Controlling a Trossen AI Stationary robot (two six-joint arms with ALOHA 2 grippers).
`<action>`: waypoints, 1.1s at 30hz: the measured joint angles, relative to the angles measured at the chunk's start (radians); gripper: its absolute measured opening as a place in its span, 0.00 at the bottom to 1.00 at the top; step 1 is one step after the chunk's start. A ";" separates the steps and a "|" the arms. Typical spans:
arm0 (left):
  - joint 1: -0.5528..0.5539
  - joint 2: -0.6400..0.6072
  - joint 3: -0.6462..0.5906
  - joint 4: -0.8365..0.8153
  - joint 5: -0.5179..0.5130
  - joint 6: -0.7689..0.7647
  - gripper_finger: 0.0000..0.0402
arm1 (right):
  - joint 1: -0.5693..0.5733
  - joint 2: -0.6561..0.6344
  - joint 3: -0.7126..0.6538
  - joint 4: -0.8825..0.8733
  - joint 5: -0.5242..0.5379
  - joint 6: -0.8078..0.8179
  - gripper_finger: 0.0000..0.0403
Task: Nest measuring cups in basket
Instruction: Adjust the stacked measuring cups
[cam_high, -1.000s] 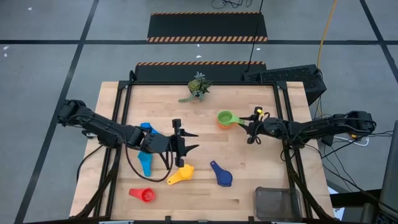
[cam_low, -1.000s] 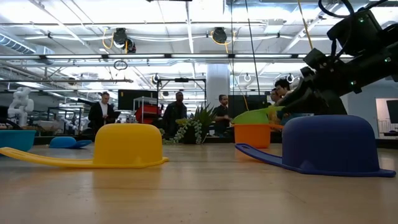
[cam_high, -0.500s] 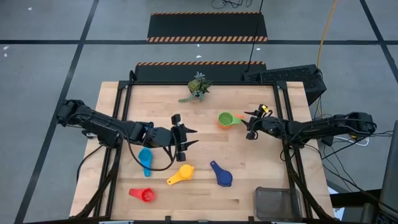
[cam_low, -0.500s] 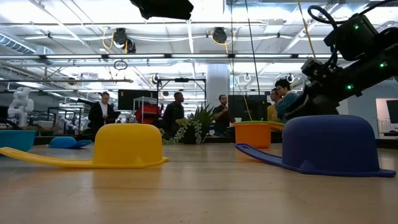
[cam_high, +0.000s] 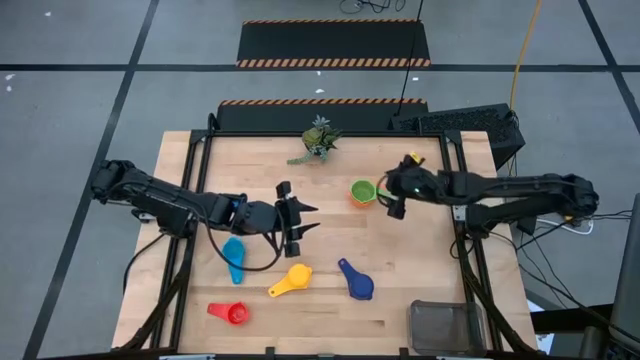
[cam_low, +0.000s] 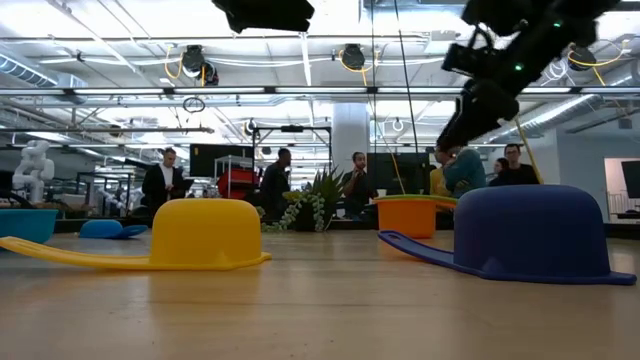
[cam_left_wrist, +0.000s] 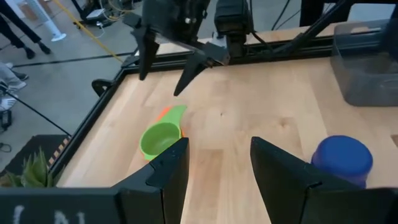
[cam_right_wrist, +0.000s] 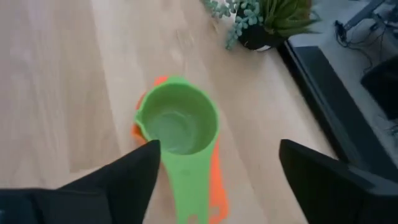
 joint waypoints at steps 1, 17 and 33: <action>0.000 0.000 0.000 -0.001 0.000 0.000 0.44 | -0.011 0.031 0.023 -0.022 -0.029 -0.024 0.85; -0.010 0.000 0.000 -0.010 -0.001 -0.011 0.44 | -0.132 0.276 0.058 -0.071 -0.191 -0.127 0.85; -0.013 0.000 0.000 -0.007 -0.002 -0.002 0.44 | -0.193 0.353 0.058 -0.036 -0.320 -0.243 0.70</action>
